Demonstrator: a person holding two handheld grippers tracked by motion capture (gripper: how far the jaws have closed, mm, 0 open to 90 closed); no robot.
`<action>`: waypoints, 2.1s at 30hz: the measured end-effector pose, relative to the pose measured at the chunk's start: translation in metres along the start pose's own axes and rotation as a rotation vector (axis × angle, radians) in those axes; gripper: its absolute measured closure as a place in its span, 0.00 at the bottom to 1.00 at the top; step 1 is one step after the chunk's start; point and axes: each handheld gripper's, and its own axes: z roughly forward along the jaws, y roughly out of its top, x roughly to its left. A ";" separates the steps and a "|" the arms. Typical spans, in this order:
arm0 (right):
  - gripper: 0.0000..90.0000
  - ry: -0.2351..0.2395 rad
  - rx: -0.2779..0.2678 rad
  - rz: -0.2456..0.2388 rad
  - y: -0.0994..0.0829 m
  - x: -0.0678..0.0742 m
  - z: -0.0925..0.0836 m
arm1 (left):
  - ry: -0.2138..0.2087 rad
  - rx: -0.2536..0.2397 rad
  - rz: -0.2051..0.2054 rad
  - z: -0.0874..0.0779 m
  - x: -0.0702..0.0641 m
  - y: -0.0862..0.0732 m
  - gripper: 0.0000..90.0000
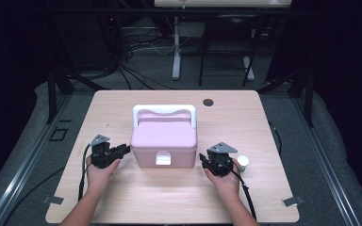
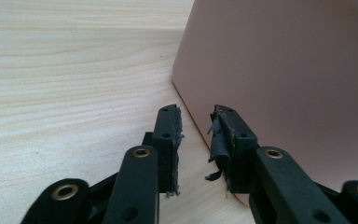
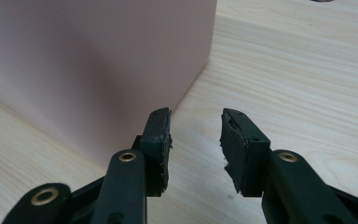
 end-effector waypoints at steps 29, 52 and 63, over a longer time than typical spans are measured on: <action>0.87 0.009 -0.013 0.001 0.005 0.017 0.000 | -0.003 0.005 0.094 -0.002 -0.028 -0.001 0.92; 1.00 -0.020 0.002 -0.038 0.004 0.026 -0.005 | -0.008 0.022 0.118 -0.005 -0.038 -0.003 1.00; 1.00 -0.017 0.021 -0.061 0.002 0.027 -0.011 | -0.021 0.033 0.109 -0.008 -0.040 -0.005 1.00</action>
